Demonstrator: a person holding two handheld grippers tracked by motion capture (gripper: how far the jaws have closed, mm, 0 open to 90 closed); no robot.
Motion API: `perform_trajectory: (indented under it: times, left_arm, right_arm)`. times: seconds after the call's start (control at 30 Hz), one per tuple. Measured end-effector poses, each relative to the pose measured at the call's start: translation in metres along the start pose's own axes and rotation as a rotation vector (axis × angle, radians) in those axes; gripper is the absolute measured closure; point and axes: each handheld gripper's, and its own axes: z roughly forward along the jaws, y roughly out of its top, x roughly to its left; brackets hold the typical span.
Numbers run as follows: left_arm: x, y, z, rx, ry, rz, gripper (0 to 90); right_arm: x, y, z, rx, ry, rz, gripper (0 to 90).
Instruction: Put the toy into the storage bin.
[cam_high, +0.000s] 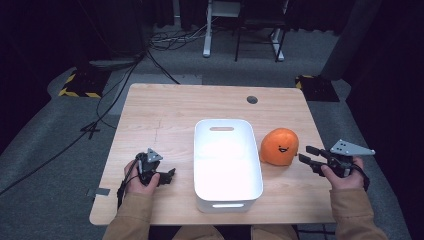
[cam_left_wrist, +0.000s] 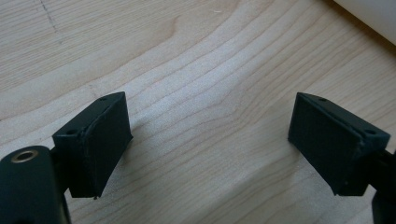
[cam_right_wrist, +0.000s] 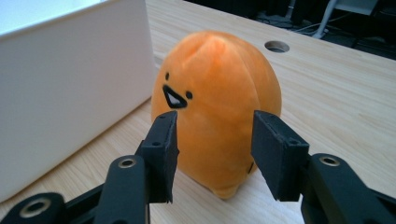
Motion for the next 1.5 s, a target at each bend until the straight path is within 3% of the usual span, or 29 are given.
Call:
perform_trajectory:
  times: [0.47, 0.63, 0.9, 1.0, 1.17, 1.2, 1.27, 1.3, 1.5]
  left_arm:
    - [0.000, 0.000, 0.000, 0.001, 0.004, 0.001, 12.8]
    - [0.000, 0.000, 0.000, 0.001, 0.004, 0.001, 12.8]
    - [0.000, 0.000, 0.000, 0.001, 0.004, 0.001, 12.8]
    - [0.000, 0.000, 0.000, 0.001, 0.005, 0.001, 12.8]
    - [0.000, 0.000, 0.000, 0.001, 0.005, 0.001, 12.8]
    - [0.000, 0.000, 0.000, 0.001, 0.004, 0.001, 12.8]
    - [0.000, 0.000, 0.000, 0.001, 0.005, 0.001, 12.8]
    - [0.000, 0.000, 0.000, 0.001, 0.005, 0.001, 12.8]
    - [0.000, 0.000, 0.000, 0.001, 0.004, 0.001, 12.8]
  right_arm:
    - [-0.012, 0.027, 0.015, -0.067, 0.037, -0.011, 53.3]
    - [-0.015, 0.035, 0.025, -0.060, 0.047, -0.039, 56.2]
    - [-0.015, 0.040, 0.036, -0.074, 0.078, -0.041, 54.2]
    - [-0.014, 0.043, 0.044, -0.063, 0.087, -0.057, 53.1]
    - [-0.018, 0.041, 0.054, -0.035, 0.085, -0.045, 54.2]
    - [-0.020, 0.040, 0.057, -0.020, 0.090, -0.045, 60.9]
    - [-0.020, 0.040, 0.058, -0.006, 0.098, -0.037, 63.7]
    - [-0.020, 0.040, 0.058, 0.005, 0.119, -0.020, 72.2]
    - [-0.018, 0.045, 0.053, -0.003, 0.119, -0.062, 80.4]
